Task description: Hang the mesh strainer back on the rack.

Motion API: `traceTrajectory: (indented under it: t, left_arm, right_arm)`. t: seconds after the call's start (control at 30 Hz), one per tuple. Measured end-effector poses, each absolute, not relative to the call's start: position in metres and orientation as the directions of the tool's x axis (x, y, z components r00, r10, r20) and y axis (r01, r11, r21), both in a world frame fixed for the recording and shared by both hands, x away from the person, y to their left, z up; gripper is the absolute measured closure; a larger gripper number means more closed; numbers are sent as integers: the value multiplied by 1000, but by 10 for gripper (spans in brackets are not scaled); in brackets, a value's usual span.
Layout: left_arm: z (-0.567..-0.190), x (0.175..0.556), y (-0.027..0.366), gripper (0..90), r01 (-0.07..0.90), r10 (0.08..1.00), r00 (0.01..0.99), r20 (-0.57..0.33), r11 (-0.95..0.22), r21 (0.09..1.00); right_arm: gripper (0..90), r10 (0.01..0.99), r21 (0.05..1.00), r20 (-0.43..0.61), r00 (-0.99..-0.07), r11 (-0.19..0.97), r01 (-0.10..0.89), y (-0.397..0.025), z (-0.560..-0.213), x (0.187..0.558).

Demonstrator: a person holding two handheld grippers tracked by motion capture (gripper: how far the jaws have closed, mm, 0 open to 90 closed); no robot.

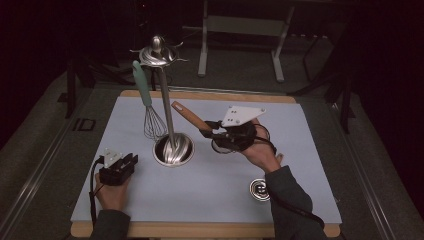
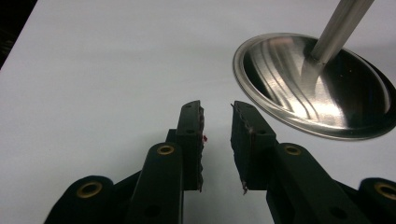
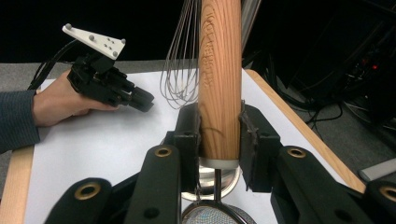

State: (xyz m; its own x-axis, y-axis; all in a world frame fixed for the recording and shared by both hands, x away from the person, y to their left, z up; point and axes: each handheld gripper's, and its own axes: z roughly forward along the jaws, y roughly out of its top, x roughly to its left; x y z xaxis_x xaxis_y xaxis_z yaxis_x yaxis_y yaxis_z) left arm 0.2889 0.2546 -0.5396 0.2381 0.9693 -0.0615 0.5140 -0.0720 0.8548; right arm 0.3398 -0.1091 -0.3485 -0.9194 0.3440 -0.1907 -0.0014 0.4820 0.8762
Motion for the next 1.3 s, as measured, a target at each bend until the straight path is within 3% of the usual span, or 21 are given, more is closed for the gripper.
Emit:
traceTrajectory:
  t: [1.3]
  left_arm:
    - [-540, 289, 254, 738, 516, 970, 239, -53, -80, 853]
  right_arm:
    - [707, 359, 897, -262, -896, 433, -89, -104, -306, 339]
